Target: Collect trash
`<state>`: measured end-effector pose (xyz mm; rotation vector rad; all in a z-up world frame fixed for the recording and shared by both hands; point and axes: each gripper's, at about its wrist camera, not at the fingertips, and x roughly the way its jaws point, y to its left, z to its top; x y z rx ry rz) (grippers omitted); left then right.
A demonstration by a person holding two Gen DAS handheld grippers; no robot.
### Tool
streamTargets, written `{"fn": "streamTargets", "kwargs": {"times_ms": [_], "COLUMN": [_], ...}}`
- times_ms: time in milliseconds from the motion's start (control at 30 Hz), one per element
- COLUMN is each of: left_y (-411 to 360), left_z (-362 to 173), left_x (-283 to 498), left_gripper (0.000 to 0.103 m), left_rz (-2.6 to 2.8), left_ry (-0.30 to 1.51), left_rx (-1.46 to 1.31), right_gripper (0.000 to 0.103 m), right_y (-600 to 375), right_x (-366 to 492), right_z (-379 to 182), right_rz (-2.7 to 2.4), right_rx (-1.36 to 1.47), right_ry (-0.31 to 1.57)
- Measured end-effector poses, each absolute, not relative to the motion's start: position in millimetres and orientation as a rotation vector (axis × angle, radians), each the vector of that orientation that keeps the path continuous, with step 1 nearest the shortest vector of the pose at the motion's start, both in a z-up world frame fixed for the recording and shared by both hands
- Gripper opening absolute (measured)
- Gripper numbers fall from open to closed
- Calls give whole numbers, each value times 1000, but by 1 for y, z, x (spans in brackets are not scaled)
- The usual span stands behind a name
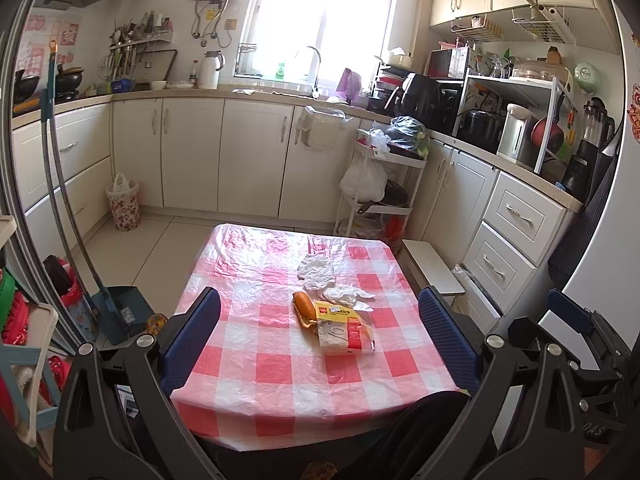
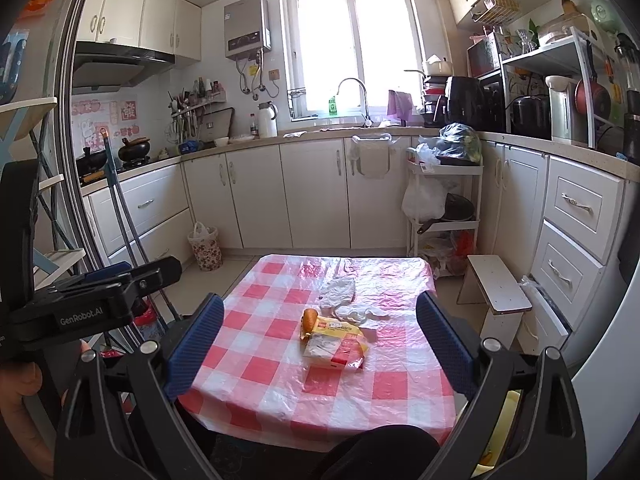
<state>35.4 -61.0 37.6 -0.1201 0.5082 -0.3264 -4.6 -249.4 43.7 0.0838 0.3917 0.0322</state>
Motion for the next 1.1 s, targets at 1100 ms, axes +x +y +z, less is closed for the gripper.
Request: {"fn": "streamTargets", "kwargs": {"times_ms": [1100], "left_y": [-67], "left_z": [49], "left_x": [34], "left_gripper": [96], "left_rz": [-336], "left_ry": [507], "left_rx": [-114], "right_gripper": [93], "right_y": [-239], "right_x": [-3], "right_z": [49], "right_rz": [60], "right_rx": [76], "right_ry": [380]}}
